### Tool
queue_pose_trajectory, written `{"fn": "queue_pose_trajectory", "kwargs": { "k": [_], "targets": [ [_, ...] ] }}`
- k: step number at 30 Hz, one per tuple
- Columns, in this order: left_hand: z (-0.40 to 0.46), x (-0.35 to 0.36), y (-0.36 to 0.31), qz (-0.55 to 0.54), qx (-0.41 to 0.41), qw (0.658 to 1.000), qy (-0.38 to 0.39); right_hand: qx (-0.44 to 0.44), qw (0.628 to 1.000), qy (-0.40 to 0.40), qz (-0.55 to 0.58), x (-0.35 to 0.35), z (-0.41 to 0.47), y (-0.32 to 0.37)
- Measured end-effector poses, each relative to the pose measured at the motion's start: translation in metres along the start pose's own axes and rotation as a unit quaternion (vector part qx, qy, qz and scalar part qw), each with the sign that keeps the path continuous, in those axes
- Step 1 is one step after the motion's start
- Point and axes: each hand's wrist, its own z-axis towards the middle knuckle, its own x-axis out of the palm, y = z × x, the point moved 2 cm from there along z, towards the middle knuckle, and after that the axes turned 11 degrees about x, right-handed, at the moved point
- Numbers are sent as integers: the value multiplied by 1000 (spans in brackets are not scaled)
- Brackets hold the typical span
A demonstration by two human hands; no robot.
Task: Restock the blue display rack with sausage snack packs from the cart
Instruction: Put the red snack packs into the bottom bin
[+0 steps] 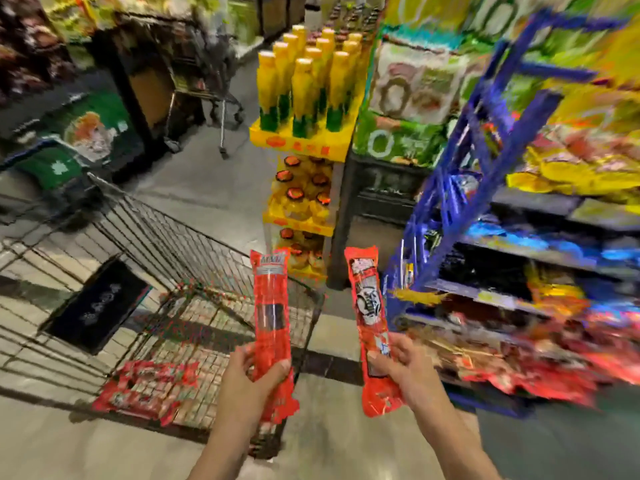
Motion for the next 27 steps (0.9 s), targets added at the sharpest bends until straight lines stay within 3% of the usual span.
{"fn": "queue_pose_trajectory", "kwargs": {
  "k": [11, 17, 22, 27],
  "targets": [
    [-65, 231, -23, 17, 91, 976, 198, -22, 984, -150, 91, -233, -72, -30],
    [-127, 352, -17, -36, 50, 958, 280, -61, 975, -198, 80, -361, -117, -46],
    [-164, 414, -16, -35, 24, 951, 306, -45, 965, -237, 107, -431, -129, -80],
    [-169, 443, -18, -23, 13, 949, 313, -26, 959, -235, 158, -459, -119, -86]
  ]
}}
